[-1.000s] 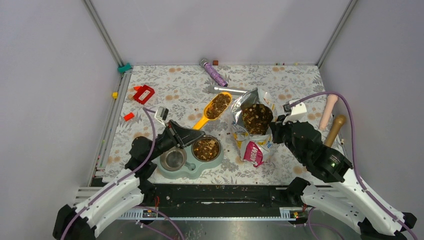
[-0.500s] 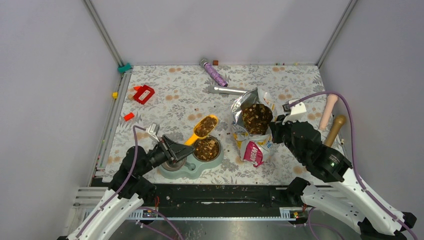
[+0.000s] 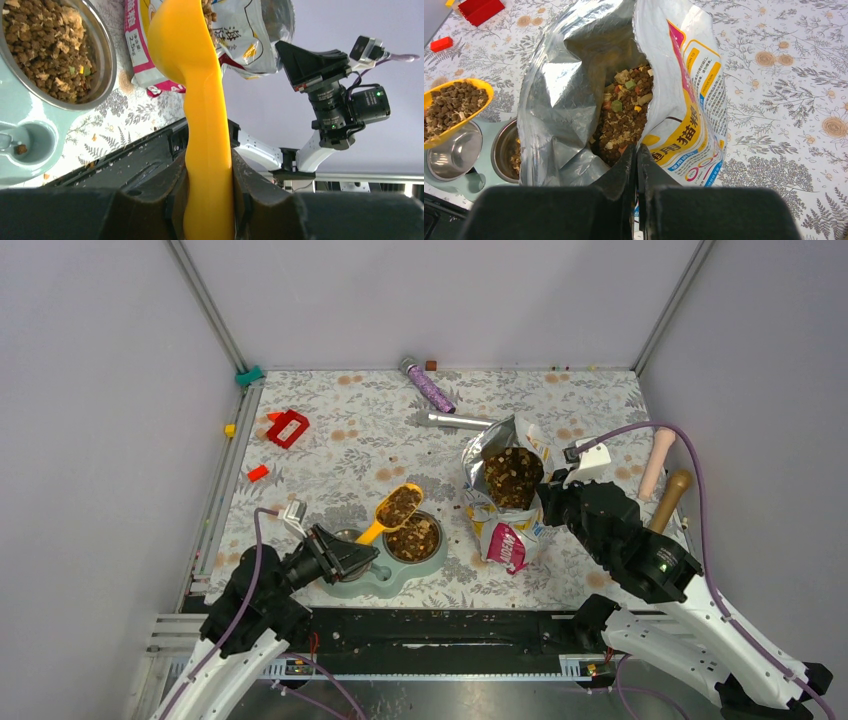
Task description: Serve the pet food
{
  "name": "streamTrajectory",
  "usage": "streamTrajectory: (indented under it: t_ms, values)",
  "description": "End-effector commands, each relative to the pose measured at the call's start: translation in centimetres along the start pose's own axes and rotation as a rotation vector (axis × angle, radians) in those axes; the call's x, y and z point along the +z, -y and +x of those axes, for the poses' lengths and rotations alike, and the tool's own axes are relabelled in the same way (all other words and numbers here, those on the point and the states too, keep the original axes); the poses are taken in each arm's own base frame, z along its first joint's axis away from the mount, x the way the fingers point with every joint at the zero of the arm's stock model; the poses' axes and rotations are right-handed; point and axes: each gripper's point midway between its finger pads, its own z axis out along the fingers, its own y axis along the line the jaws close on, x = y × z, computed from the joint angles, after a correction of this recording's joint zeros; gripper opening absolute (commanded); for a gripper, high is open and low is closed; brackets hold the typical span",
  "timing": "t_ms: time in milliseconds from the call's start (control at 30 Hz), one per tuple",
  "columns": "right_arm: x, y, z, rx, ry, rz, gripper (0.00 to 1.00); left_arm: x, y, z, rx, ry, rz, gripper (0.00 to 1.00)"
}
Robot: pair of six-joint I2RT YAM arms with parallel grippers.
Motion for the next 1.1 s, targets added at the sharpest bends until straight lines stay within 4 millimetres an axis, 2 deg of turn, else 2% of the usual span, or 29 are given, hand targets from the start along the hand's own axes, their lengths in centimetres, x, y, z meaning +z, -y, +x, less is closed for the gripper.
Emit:
streamTrajectory:
  t_ms: [0, 200, 433, 633, 1067]
  values:
    - [-0.4, -1.3, -3.0, 0.048, 0.099, -0.057, 0.0, -1.1, 2.1, -0.6, 0.021, 0.025, 0.012, 0.0]
    - [-0.2, -1.3, -2.9, 0.044, 0.092, -0.054, 0.0, -1.6, 1.9, -0.5, 0.021, 0.031, -0.009, 0.0]
    - [-0.1, -1.3, -2.8, 0.04, 0.088, -0.051, 0.0, -2.3, 0.5, -0.1, -0.012, 0.024, -0.071, 0.0]
    - [0.0, -1.3, -2.8, 0.039, 0.087, -0.051, 0.0, -1.4, 0.2, 0.5, -0.021, -0.021, -0.061, 0.0]
    - [0.1, -1.2, -2.6, 0.032, 0.082, -0.04, 0.0, -0.9, -2.1, 1.0, -0.018, -0.074, -0.21, 0.0]
